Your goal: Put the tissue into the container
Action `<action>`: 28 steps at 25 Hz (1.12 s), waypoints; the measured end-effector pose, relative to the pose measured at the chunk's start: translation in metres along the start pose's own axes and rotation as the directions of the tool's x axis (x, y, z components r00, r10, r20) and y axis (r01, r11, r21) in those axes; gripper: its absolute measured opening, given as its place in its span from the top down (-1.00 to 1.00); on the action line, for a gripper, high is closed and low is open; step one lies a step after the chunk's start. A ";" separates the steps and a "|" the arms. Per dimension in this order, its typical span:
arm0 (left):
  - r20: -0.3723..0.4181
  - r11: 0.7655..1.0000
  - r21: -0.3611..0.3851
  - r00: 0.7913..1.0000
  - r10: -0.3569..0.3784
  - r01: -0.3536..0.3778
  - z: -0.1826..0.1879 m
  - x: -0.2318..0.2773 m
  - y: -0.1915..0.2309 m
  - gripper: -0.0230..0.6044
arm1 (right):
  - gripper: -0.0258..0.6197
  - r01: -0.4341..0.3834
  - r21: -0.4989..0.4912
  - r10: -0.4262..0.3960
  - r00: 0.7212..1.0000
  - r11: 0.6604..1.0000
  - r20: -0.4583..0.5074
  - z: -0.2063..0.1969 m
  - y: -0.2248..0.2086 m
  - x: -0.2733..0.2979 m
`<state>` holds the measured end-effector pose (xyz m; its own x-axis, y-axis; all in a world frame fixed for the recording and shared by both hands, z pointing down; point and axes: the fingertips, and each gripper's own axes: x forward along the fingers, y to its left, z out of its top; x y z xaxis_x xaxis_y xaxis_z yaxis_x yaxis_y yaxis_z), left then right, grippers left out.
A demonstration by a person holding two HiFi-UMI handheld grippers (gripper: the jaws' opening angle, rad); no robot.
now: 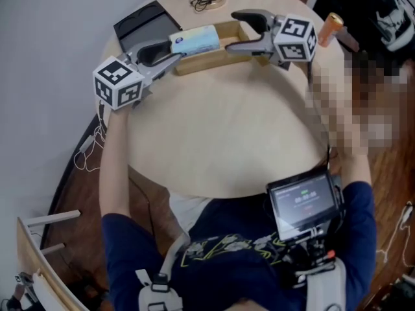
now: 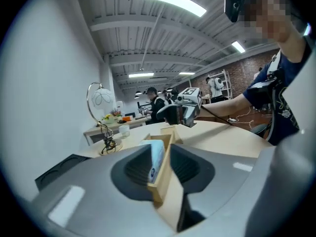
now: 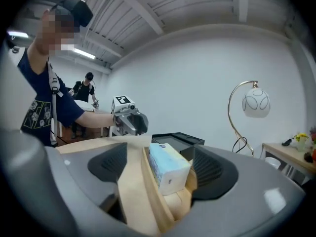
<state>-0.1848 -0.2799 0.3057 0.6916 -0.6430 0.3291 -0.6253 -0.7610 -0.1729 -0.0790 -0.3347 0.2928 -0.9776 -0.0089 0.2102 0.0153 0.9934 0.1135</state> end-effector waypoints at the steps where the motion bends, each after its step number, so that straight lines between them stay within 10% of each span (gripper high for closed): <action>1: 0.020 1.000 0.001 0.999 -0.027 0.027 0.003 -0.001 -0.010 0.78 | -0.20 0.016 -0.007 -0.016 1.000 1.000 0.012 0.003 0.006 -0.005; 4: 0.112 0.995 -0.045 0.990 -0.082 0.088 0.014 -0.008 -0.031 0.91 | 0.92 0.057 0.079 -0.064 0.994 0.995 0.089 0.014 0.021 -0.021; 14: 0.240 0.972 -0.129 0.957 -0.162 0.197 0.011 -0.003 -0.097 0.91 | 0.92 -0.139 0.146 0.117 0.982 0.980 0.150 -0.008 0.113 -0.010; 28: 0.235 0.951 -0.213 0.957 -0.172 0.223 -0.032 0.010 -0.139 0.91 | 0.92 -0.193 0.187 0.169 0.976 0.963 0.136 -0.053 0.155 0.006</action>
<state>-0.1021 -0.1777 0.3629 0.8539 -0.5049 0.1265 -0.5177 -0.8489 0.1066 -0.0714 -0.1864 0.3630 -0.9803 0.1749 0.0921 0.1642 0.9799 -0.1130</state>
